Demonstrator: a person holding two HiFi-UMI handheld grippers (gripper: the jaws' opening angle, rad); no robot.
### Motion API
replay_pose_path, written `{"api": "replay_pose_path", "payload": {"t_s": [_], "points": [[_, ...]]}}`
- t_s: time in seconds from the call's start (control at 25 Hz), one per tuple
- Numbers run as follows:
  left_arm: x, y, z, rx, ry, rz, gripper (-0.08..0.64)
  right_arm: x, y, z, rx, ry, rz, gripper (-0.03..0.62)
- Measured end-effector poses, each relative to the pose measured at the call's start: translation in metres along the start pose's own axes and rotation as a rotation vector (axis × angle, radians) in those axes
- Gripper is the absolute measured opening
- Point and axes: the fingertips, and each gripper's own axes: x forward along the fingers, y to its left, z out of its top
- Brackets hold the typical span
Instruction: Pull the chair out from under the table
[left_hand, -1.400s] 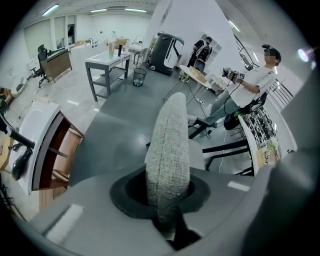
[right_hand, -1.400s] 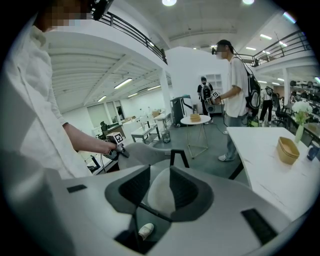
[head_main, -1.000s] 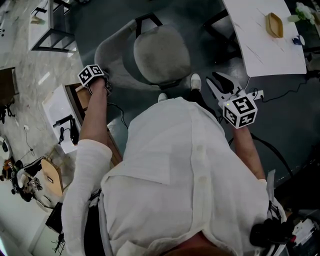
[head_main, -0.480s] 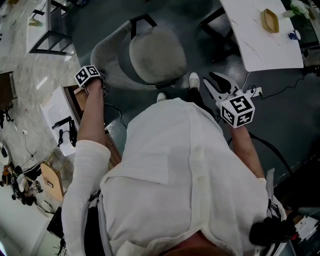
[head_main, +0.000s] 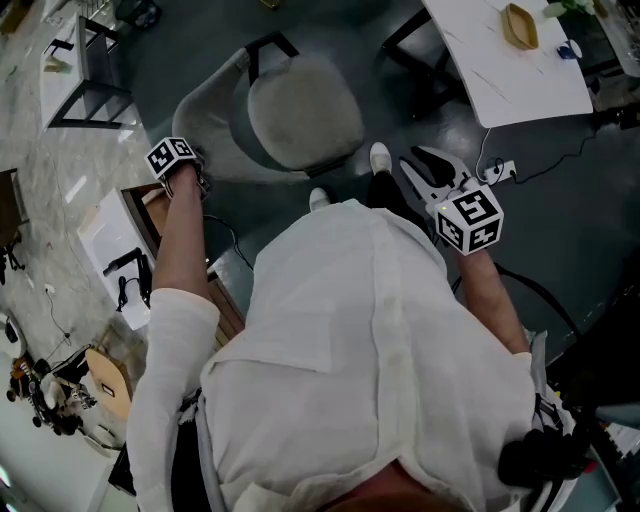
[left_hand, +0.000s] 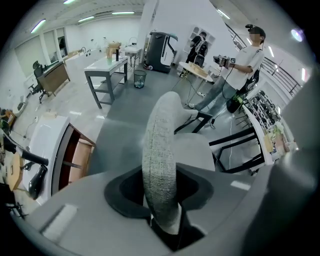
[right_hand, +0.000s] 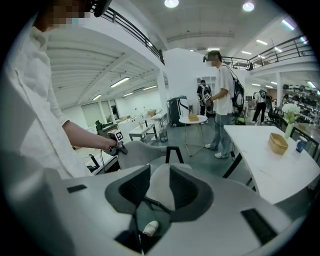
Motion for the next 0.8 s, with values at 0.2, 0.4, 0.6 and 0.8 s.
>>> {"api": "replay_pose_path", "payload": {"t_s": [0.2, 0.4, 0.6, 0.8], "points": [[-0.016, 0.004, 0.008, 0.085, -0.092, 0.030, 0.172, -0.003, 0.015, -0.010, 0.017, 0.018, -0.002, 0.117], [-0.065, -0.008, 0.024, 0.181, -0.302, 0.038, 0.172, 0.001, 0.022, -0.008, -0.009, 0.021, 0.035, 0.101], [-0.137, -0.052, 0.016, 0.289, -0.506, -0.099, 0.152, 0.003, 0.026, -0.004, -0.042, 0.013, 0.090, 0.058], [-0.188, -0.138, -0.038, 0.387, -0.582, -0.262, 0.006, -0.008, 0.030, -0.004, -0.089, -0.003, 0.184, 0.021]]}}
